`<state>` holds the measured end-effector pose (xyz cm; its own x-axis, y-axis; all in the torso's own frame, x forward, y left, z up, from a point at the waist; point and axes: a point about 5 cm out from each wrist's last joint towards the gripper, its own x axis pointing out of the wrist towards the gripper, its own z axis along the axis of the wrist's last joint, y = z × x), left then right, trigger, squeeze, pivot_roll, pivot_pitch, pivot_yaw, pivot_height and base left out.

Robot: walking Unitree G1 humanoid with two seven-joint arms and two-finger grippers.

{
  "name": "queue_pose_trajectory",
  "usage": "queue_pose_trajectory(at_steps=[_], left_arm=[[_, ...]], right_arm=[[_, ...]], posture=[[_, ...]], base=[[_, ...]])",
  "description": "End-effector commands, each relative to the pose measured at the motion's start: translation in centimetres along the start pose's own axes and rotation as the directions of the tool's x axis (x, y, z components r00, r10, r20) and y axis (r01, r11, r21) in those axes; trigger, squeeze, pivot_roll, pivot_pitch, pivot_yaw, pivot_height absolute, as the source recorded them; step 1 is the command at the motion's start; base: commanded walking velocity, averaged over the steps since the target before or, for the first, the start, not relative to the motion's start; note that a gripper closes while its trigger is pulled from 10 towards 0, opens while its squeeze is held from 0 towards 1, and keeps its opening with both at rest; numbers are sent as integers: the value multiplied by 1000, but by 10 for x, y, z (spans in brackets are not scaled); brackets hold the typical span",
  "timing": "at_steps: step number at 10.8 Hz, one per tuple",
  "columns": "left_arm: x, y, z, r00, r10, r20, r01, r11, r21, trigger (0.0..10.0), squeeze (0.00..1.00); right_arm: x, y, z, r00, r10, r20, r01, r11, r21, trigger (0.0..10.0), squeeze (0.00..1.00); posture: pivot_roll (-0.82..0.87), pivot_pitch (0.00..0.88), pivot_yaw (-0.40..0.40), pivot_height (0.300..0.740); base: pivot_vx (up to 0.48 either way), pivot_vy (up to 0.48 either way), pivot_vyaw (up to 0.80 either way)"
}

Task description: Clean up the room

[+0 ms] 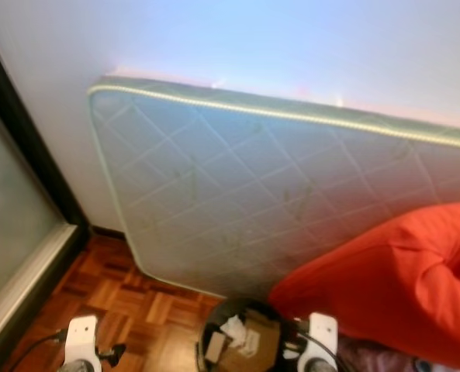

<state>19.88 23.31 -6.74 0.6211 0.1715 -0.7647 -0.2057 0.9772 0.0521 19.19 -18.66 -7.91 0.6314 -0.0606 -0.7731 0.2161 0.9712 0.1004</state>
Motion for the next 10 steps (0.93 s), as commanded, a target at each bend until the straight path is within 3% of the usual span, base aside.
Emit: queue_pose_trajectory(at_steps=[1, 3, 5, 8, 10], left_arm=[[-1, 2, -5, 1000, 9, -23, -9, 1000, 6, 10000, 0], [-1, 3, -4, 1000, 16, -18, -16, 999, 30, 10000, 0], [-1, 4, -4, 1000, 19, -19, -19, 1000, 23, 10000, 0], [-1, 3, -5, 999, 19, -26, -19, 1000, 17, 10000, 0], [-1, 3, -5, 999, 21, -26, -21, 1000, 16, 10000, 0]], right_arm=[[0, -2, 0, 1000, -8, 0, 8, 1000, 11, 10000, 0], [0, 0, 1, 1000, 1, 11, -2, 999, 39, 10000, 0], [0, 1, 1, 1000, 10, 12, -10, 999, 48, 10000, 0], [0, 1, 2, 1000, 9, 17, -10, 999, 40, 10000, 0], [0, 0, 4, 1000, 4, 30, -5, 999, 32, 10000, 0]], posture=[[226, 37, -37, 740], [226, 36, -33, 740], [228, 37, -34, 740], [225, 39, -36, 740], [226, 38, -37, 740]], base=[[0, 0, 0], [0, 0, 0], [0, -324, -778], [0, 0, -752], [0, 0, 0]])
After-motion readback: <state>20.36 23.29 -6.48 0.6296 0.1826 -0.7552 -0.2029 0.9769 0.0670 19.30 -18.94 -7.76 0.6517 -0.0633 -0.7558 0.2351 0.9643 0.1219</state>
